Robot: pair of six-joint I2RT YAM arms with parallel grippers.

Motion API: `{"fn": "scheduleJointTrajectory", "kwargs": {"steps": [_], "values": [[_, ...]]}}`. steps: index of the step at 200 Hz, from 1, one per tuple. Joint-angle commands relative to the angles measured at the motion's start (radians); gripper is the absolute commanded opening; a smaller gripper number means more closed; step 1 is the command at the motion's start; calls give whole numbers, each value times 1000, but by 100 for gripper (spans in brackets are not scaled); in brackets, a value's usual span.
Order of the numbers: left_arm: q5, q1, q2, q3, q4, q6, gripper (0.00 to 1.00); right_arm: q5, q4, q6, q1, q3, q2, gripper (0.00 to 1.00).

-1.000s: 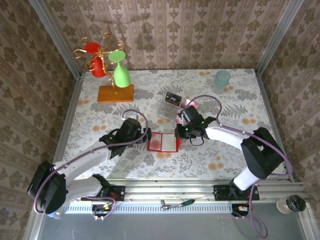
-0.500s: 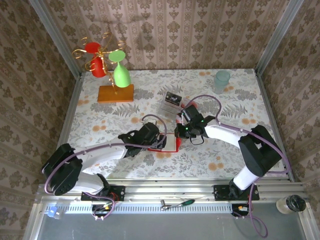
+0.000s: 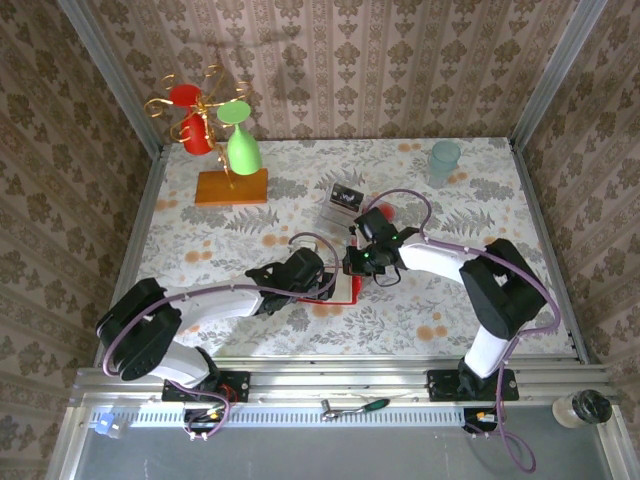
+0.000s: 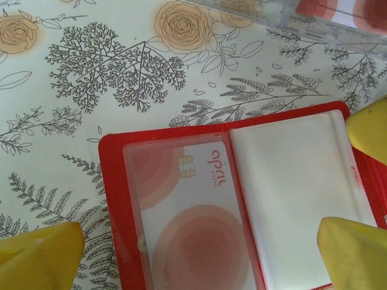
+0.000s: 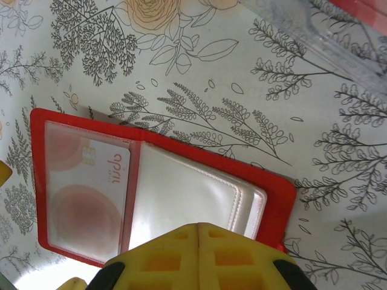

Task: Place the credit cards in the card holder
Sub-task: Flip over the card slot in the card holder.

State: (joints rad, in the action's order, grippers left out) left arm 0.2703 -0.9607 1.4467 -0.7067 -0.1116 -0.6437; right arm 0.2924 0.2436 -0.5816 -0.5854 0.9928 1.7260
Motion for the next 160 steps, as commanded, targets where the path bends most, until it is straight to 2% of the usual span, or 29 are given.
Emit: {"fn": "scheduleJointTrajectory", "kwargs": {"steps": [1,56,160], "values": [[21,-5,16,16,13,-13,100,14,23,11,-12,30,29,8],[27,-4,26,29,24,-11,100,-9,28,7,-22,38,71,8],[25,-11,46,51,67,-15,100,19,-18,-21,-50,35,118,6]]}}
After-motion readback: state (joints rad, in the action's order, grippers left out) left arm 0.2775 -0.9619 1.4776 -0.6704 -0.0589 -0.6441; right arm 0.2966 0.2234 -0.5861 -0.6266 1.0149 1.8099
